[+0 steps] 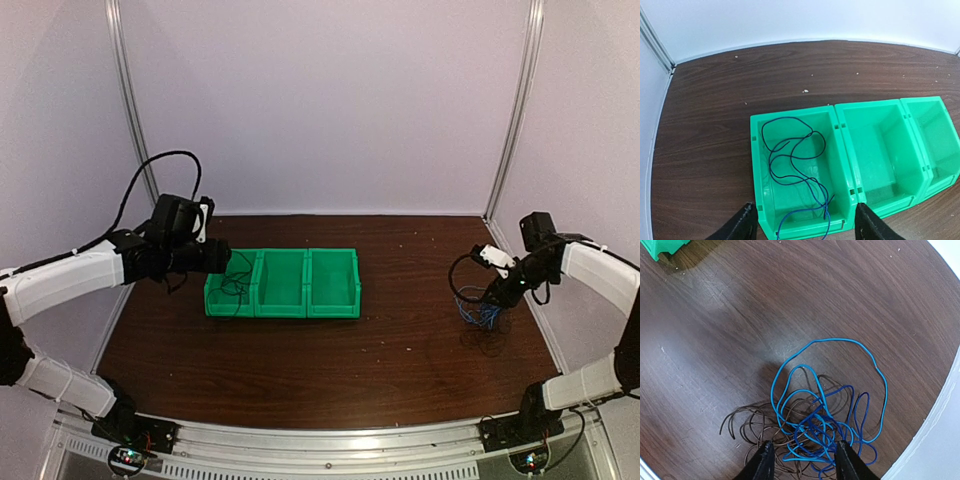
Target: Untangle the cables
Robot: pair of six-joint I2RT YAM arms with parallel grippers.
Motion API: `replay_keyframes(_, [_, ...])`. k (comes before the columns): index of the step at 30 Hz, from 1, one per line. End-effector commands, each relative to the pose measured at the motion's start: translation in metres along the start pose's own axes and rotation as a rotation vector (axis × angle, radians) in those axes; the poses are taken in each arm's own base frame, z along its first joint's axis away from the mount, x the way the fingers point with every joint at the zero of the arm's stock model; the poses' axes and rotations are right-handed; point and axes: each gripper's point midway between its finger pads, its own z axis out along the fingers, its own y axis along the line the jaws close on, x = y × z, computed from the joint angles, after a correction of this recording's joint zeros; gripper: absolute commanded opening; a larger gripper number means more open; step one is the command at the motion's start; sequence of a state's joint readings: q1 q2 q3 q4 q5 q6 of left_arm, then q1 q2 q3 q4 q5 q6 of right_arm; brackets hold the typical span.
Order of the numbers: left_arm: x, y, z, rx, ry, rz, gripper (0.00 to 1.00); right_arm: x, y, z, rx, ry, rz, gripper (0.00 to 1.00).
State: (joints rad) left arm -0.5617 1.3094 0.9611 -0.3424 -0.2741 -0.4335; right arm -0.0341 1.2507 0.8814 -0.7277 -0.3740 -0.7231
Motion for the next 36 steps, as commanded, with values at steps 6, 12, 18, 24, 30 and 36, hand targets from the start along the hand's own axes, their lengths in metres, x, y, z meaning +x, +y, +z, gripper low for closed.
replay_keyframes(6, [-0.031, -0.027, -0.023, 0.122, -0.085, 0.019, 0.65, 0.015, 0.000, 0.006, -0.025, 0.093, 0.019, 0.47])
replay_keyframes(12, [-0.026, -0.027, -0.024, 0.130, -0.093, 0.008, 0.65, 0.016, 0.001, 0.017, -0.041, 0.079, 0.031, 0.46])
replay_keyframes(18, [-0.024, -0.029, -0.024, 0.146, -0.085, -0.006, 0.64, 0.012, 0.000, 0.027, -0.060, 0.066, 0.045, 0.42])
replay_keyframes(24, [-0.026, -0.028, -0.026, 0.141, -0.095, -0.006, 0.64, 0.014, -0.001, 0.034, -0.073, 0.081, 0.056, 0.33])
replay_keyframes(30, [-0.024, -0.029, -0.023, 0.142, -0.087, -0.003, 0.64, 0.011, -0.001, 0.027, -0.062, 0.071, 0.055, 0.17])
replay_keyframes(36, [-0.026, -0.035, -0.020, 0.166, -0.095, -0.004, 0.64, 0.002, 0.001, 0.012, -0.063, 0.042, 0.049, 0.00])
